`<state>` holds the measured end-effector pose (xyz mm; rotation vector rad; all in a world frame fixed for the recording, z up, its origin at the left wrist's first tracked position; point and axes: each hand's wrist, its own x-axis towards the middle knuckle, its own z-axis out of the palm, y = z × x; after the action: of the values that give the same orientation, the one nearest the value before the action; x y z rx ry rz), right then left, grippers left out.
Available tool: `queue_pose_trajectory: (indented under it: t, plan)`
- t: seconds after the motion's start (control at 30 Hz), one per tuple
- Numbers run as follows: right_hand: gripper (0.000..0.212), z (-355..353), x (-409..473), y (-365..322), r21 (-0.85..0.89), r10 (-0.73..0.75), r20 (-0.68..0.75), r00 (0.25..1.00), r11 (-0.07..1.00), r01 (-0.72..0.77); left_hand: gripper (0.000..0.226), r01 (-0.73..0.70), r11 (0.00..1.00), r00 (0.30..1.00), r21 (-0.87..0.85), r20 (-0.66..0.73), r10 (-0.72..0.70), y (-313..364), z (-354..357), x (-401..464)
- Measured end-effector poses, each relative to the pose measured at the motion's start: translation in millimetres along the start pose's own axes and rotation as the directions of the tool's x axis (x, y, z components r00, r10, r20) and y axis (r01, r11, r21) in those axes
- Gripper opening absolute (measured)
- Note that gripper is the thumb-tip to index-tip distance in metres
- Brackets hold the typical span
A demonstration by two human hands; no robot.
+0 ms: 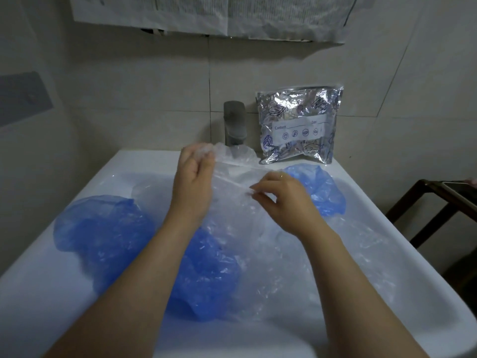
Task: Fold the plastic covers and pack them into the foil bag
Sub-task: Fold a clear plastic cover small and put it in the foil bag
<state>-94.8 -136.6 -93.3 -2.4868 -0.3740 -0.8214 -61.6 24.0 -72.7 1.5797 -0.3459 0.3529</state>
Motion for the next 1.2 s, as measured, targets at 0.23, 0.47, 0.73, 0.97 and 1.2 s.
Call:
queue_pose_trajectory:
  t: [0.23,0.47,0.73,0.97,1.2]
  plan:
    - [0.033,3,4,-5,-0.024,0.206,-0.339,0.918,0.974,-0.227,0.017,-0.274,0.901,0.919,0.336,0.368,0.142,-9,0,-5]
    - [0.003,1,0,8,0.022,0.441,-0.195,0.876,0.895,-0.446,0.025,-0.207,0.841,0.978,0.5,0.134,0.161,-18,-6,5]
    - [0.042,-11,0,-11,0.942,0.245,0.334,0.91,-0.073,-0.326,0.012,0.135,0.932,0.989,0.336,-0.098,-0.108,-27,-17,18]
    - [0.013,-24,-4,16,0.925,0.371,0.38,0.848,-0.165,-0.342,0.022,0.638,0.45,0.759,-0.624,0.411,-0.506,-6,-22,18]
    - [0.032,-7,-3,26,0.8,0.385,0.422,0.821,-0.585,-0.137,0.035,0.595,0.332,0.779,-0.732,0.423,-0.463,-9,-24,17]
